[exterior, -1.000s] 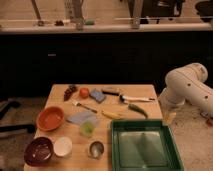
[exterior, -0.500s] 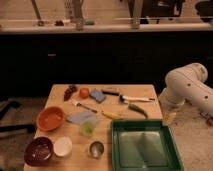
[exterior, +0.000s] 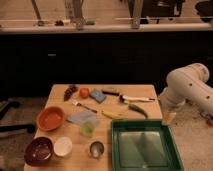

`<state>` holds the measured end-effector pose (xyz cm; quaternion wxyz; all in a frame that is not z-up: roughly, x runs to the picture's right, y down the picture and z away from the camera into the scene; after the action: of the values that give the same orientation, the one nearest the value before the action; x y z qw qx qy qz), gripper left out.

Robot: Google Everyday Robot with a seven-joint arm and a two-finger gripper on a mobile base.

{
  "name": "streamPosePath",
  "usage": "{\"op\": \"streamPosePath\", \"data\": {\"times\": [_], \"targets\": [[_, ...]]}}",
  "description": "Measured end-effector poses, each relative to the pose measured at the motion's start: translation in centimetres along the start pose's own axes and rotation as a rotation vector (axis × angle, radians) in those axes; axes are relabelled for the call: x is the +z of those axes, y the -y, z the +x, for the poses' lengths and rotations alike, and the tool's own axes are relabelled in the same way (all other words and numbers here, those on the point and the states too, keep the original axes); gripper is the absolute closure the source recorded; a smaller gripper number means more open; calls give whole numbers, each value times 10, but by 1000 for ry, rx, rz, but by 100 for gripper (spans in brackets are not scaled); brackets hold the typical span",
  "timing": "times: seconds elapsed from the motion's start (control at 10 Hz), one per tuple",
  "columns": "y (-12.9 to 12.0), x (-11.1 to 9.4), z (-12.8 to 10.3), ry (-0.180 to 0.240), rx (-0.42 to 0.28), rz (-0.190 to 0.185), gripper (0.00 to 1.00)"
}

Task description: Wipe tray with brush

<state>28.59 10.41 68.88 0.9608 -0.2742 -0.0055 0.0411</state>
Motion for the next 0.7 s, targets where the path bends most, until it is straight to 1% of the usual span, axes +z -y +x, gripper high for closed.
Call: {"op": "streamPosePath", "data": {"times": [0.1,0.2,0.3,0.4,0.6,0.7], "targets": [[8,1,-1,28,4,6,20],[19,3,-8,62,5,15,20],[25,5,-11,80,9,23,20],[31,6,-14,87,10,32,20],[46,11,-27,88,10,45,20],[49,14,-29,74,10,56,20]]}}
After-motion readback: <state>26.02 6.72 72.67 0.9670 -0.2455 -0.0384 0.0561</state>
